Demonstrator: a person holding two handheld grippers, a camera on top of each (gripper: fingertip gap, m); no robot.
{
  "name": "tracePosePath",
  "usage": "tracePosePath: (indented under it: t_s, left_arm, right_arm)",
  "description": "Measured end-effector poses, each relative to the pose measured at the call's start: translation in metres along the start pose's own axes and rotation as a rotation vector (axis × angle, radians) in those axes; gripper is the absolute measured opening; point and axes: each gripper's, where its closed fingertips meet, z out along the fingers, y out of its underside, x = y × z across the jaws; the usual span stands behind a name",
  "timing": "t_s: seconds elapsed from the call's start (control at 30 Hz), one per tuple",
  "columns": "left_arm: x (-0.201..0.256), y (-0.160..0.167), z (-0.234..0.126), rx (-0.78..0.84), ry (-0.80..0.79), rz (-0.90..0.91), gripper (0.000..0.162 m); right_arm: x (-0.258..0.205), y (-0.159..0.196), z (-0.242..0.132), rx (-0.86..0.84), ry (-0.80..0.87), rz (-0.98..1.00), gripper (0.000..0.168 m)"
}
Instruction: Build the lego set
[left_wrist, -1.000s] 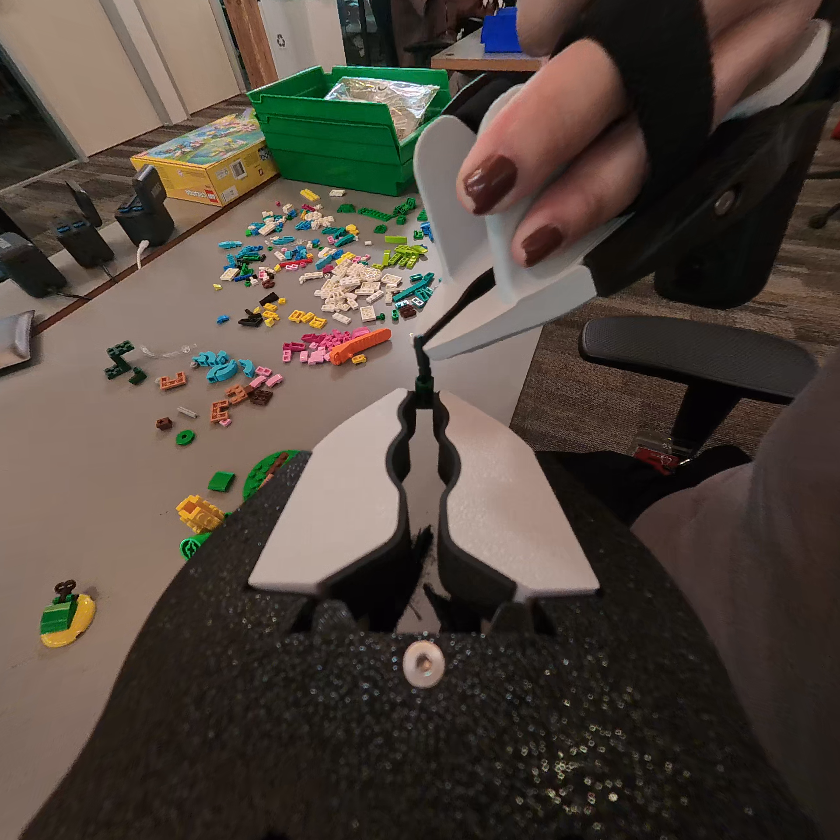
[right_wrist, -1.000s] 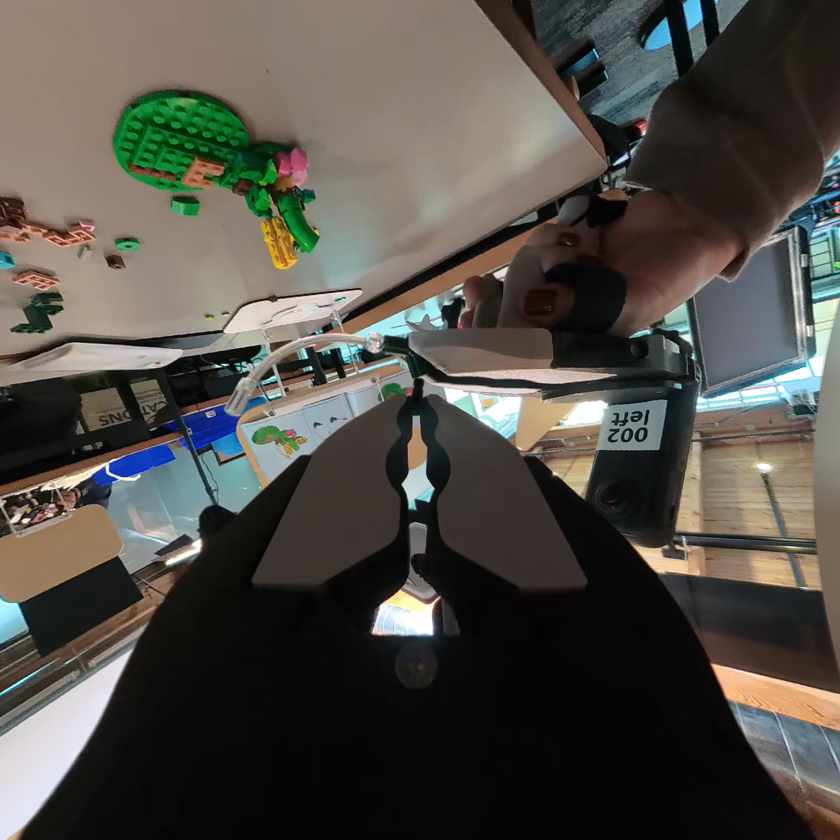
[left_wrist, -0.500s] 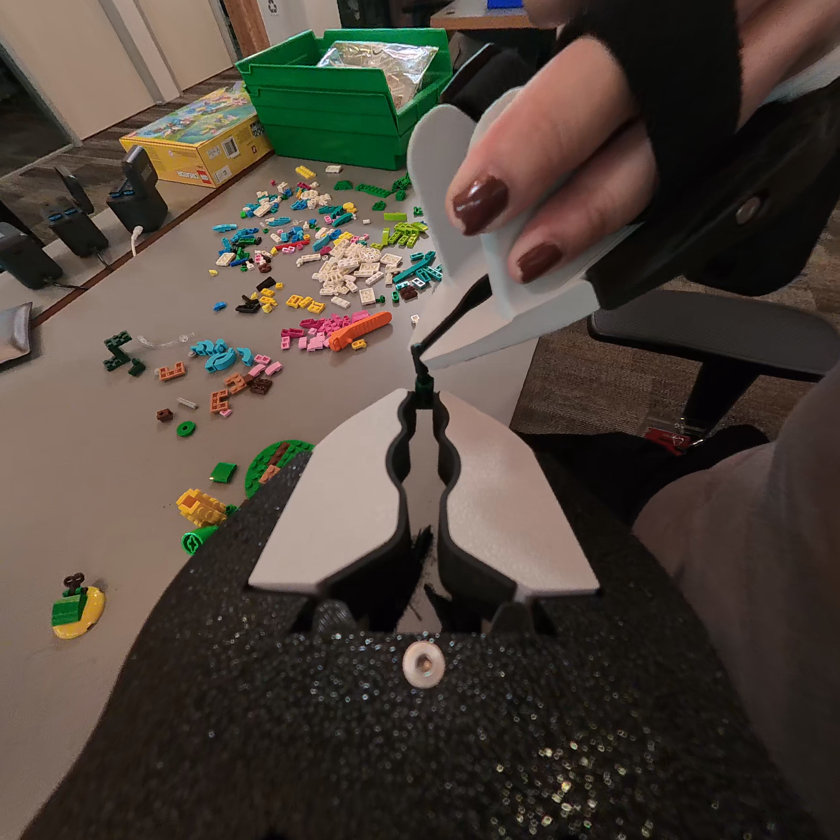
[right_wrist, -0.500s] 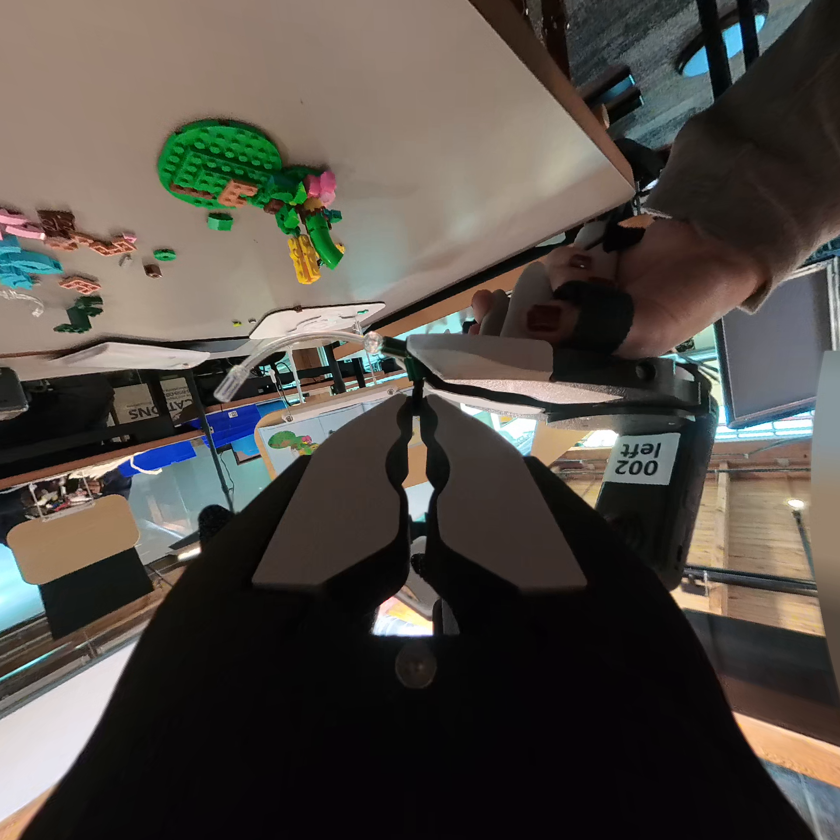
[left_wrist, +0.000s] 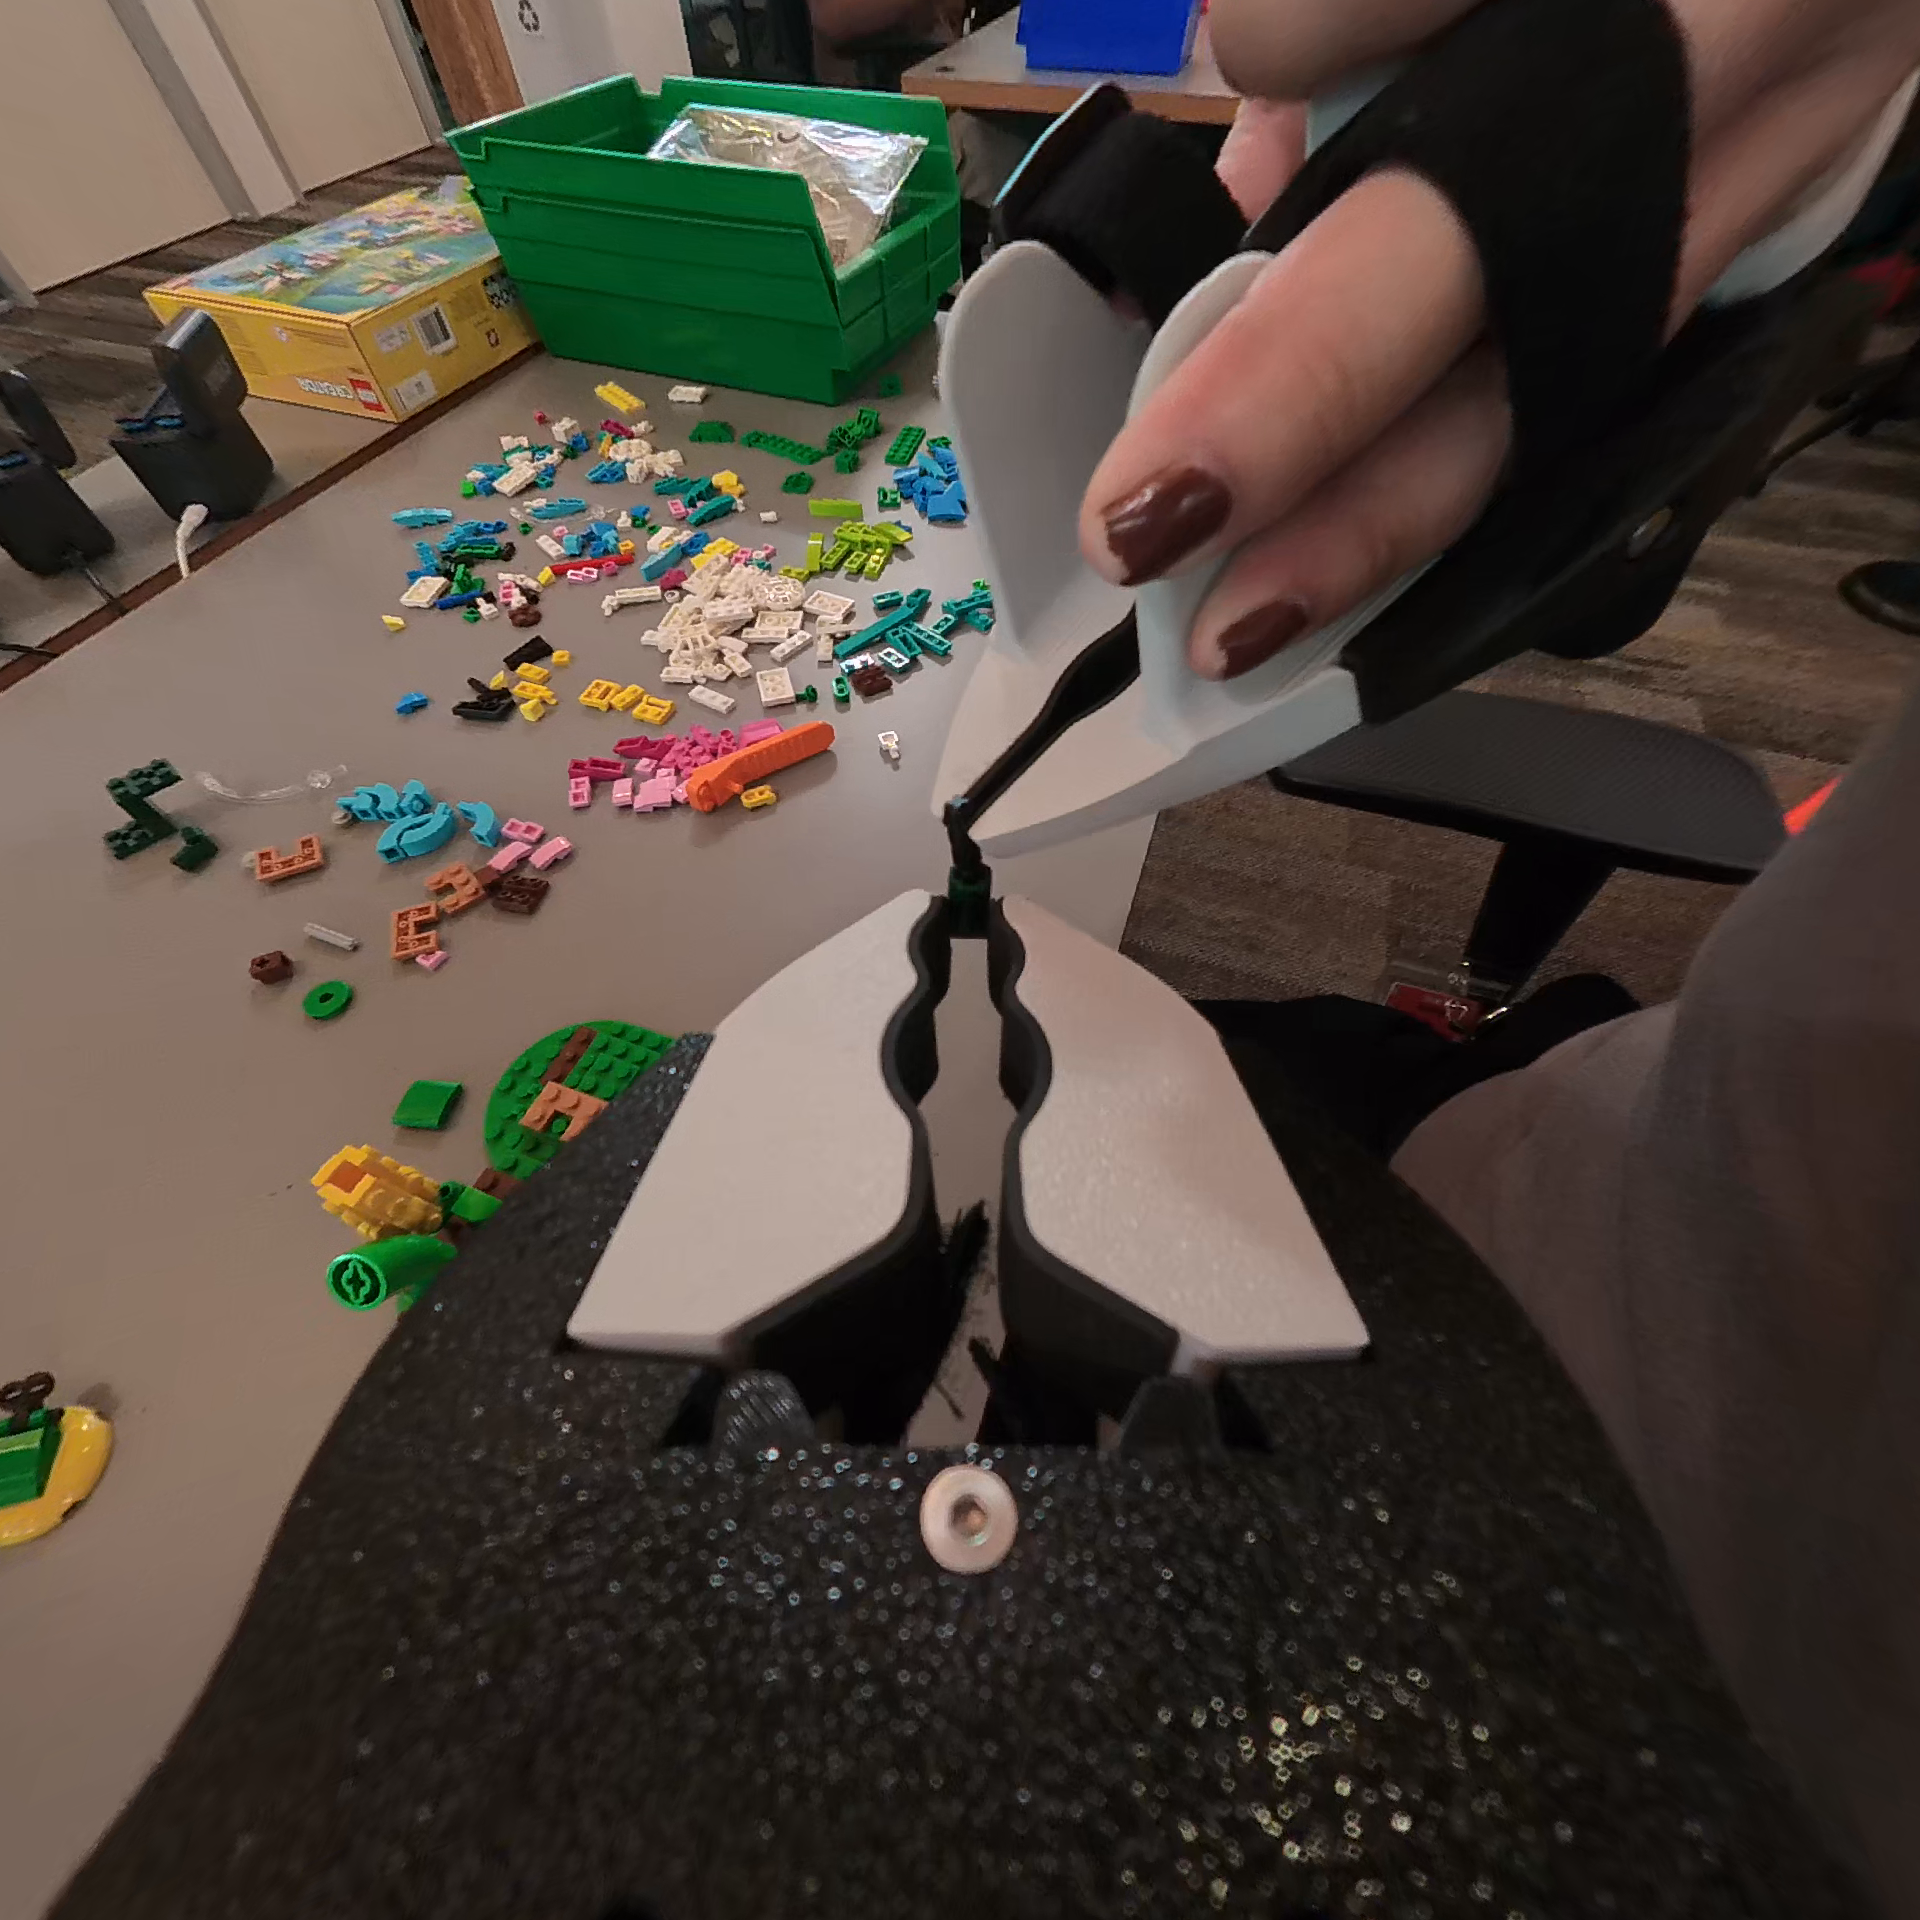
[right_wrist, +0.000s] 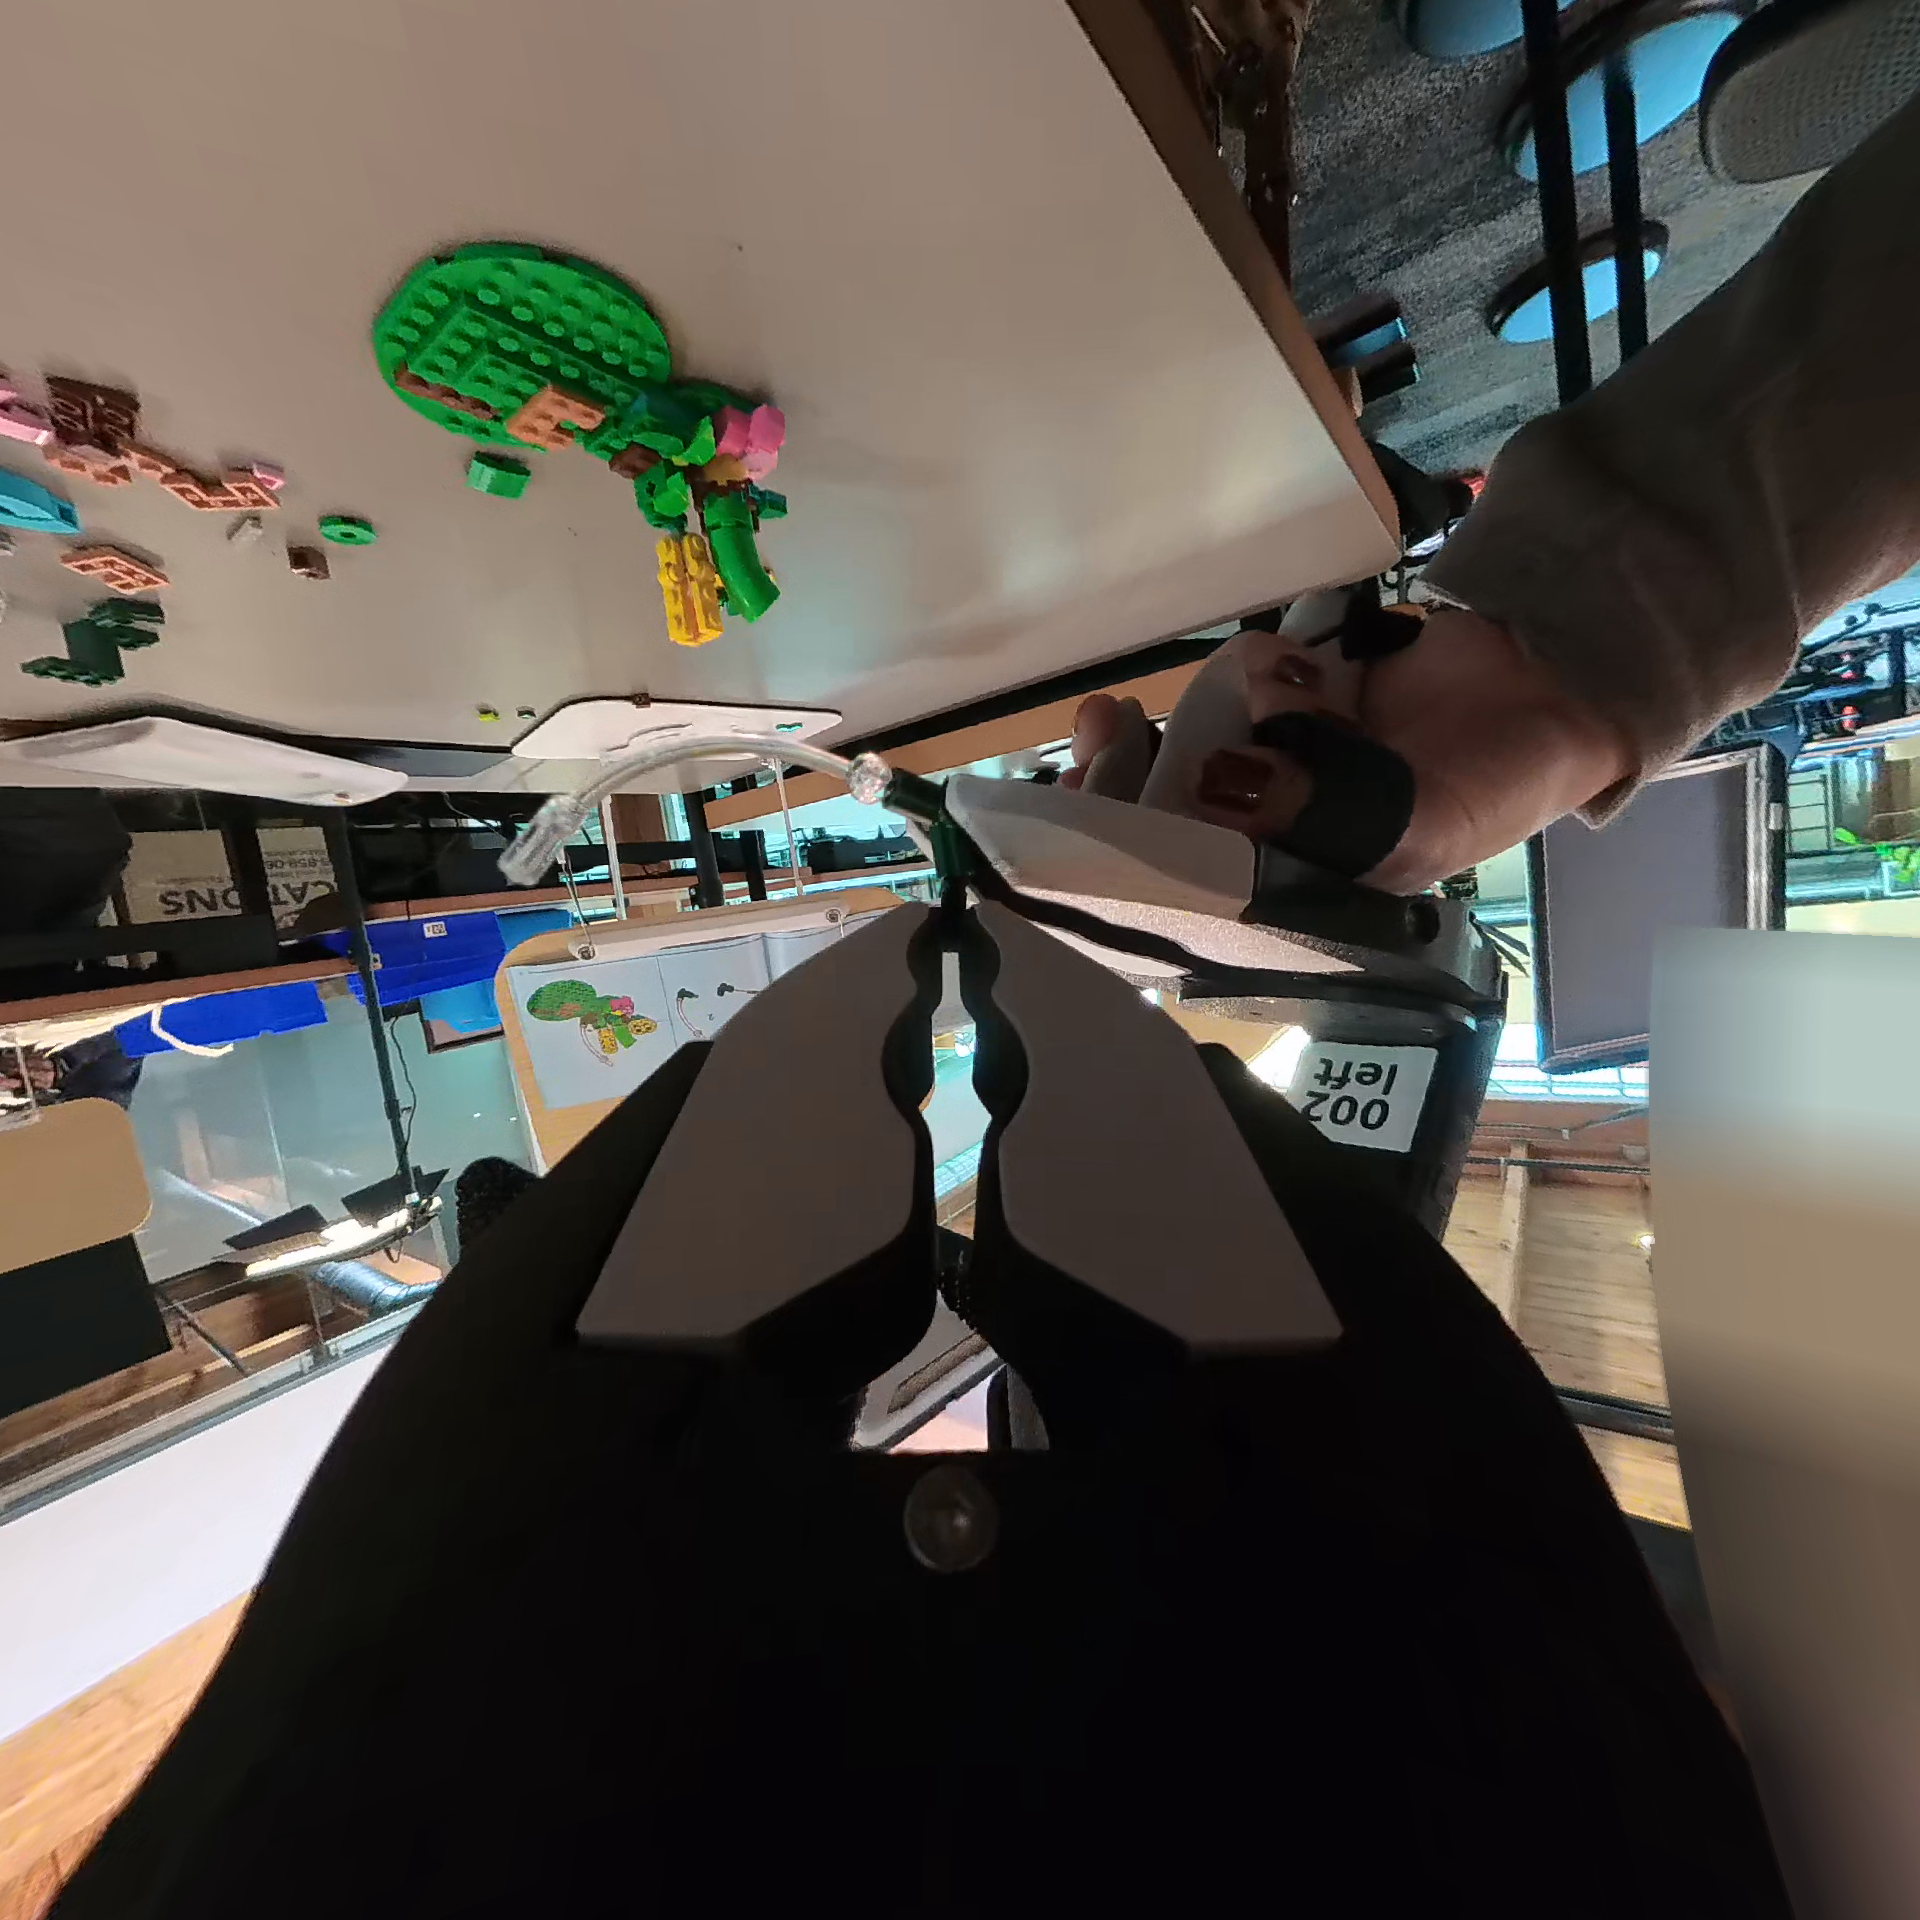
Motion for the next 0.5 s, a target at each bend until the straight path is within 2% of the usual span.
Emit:
tracePosePath:
  t_s: [0.5]
  left_arm:
    - [0.0006,-0.0013,0.0033,0.022,-0.003,-0.016,0.006]
  right_arm:
    - [0.0002,-0.0007,0.0011,-0.02,-0.019,-0.005,0.0]
